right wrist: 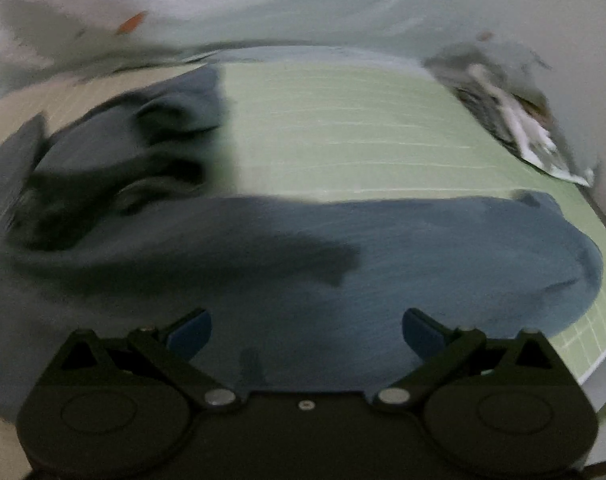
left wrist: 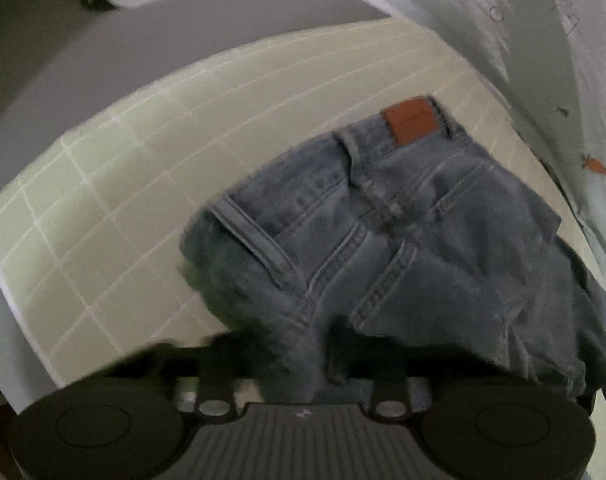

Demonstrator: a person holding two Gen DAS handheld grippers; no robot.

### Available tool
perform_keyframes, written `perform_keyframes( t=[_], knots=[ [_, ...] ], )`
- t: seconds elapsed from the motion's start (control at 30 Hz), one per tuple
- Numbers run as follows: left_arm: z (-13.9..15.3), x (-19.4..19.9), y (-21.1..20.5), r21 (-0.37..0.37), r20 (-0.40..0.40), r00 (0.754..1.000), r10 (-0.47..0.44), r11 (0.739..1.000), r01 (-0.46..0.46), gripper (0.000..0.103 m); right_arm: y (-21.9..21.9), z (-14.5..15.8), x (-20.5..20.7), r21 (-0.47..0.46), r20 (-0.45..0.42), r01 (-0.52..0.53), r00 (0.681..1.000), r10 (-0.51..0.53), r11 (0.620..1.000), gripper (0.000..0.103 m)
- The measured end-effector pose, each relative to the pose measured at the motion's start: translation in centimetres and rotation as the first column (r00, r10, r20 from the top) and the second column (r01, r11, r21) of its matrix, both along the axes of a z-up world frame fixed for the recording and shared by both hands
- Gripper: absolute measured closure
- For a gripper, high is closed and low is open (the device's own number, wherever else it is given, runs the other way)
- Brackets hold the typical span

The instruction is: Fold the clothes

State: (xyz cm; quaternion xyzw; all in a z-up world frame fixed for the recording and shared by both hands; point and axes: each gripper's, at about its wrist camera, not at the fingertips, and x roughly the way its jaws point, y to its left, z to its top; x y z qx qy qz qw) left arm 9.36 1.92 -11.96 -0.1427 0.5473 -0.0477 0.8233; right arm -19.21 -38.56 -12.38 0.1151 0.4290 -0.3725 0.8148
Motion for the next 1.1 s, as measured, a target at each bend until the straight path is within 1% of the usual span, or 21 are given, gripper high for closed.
perform_keyframes(
  t=[0.07,0.13,0.17,0.23,0.27,0.33,0.4,0.43,0.47,0.53,0.63,0.73,0.83,0.9,1.0,1.1],
  knots=[
    [0.8,0.3,0.6,-0.020,0.031,0.999,0.020,1.000,-0.019,0.089,1.4,-0.1,1.0,0.019,0.003,-0.020,1.000,0.020,1.000,0.000],
    [1.5,0.2,1.4,-0.014,0.078,0.995,0.066,0.998,-0.065,0.089,2.1,0.0,1.6,0.022,0.005,-0.039,0.999,0.039,0.999,0.000],
    [1.9,0.2,1.8,0.002,0.103,0.991,0.083,0.996,-0.084,0.089,2.3,0.2,1.8,0.017,0.005,-0.050,0.999,0.050,0.999,0.000],
    [2.3,0.5,2.3,0.071,0.147,0.985,0.094,0.992,-0.106,0.089,2.7,0.7,1.9,0.008,0.010,-0.063,0.998,0.063,0.998,0.000],
    [2.5,0.7,2.6,0.108,0.169,0.981,0.097,0.987,-0.116,0.087,2.7,0.9,1.9,0.009,0.013,-0.060,0.998,0.059,0.998,0.000],
    [2.9,0.4,1.9,0.180,0.185,0.979,0.086,0.976,-0.120,0.081,2.0,1.0,1.4,0.020,0.020,-0.040,0.999,0.040,0.999,0.000],
    [3.3,0.0,1.1,0.250,0.194,0.978,0.071,0.961,-0.119,0.067,1.2,1.1,0.8,0.020,0.027,-0.016,1.000,0.015,1.000,0.000],
    [3.6,-0.5,0.5,0.264,0.207,0.976,0.063,0.957,-0.117,0.053,0.6,1.1,0.4,0.017,0.032,-0.001,0.999,0.000,1.000,0.000],
    [3.9,-1.3,-0.5,0.256,0.226,0.973,0.051,0.961,-0.109,0.040,-0.1,1.1,0.0,0.014,0.039,0.015,0.999,-0.016,1.000,0.000],
    [4.5,-3.2,-1.7,0.229,0.264,0.964,0.037,0.968,-0.100,0.036,-2.0,1.1,-1.2,0.010,0.056,0.051,0.997,-0.052,0.999,0.000],
    [5.6,-5.4,-4.2,0.218,0.295,0.955,0.035,0.971,-0.103,0.027,-5.5,1.0,-3.3,0.002,0.081,0.106,0.991,-0.106,0.994,0.000],
    [6.4,-7.6,-7.5,0.197,0.312,0.949,0.040,0.975,-0.106,0.025,-9.8,0.6,-5.8,-0.010,0.095,0.138,0.986,-0.137,0.990,0.000],
    [7.0,-10.7,-11.8,0.175,0.305,0.951,0.044,0.979,-0.101,0.023,-14.5,0.2,-8.5,-0.030,0.101,0.163,0.982,-0.159,0.986,0.000],
    [7.2,-12.9,-14.7,0.171,0.300,0.953,0.027,0.982,-0.081,0.023,-17.3,-0.5,-10.3,-0.044,0.103,0.179,0.979,-0.174,0.983,0.000],
    [7.1,-16.1,-18.2,0.170,0.289,0.957,0.019,0.983,-0.071,0.023,-21.9,-1.5,-12.8,-0.054,0.077,0.196,0.978,-0.192,0.979,0.000],
    [6.9,-18.6,-21.1,0.160,0.265,0.964,0.020,0.985,-0.065,0.023,-25.7,-2.6,-14.3,-0.036,0.060,0.192,0.980,-0.190,0.981,0.000]
  ],
)
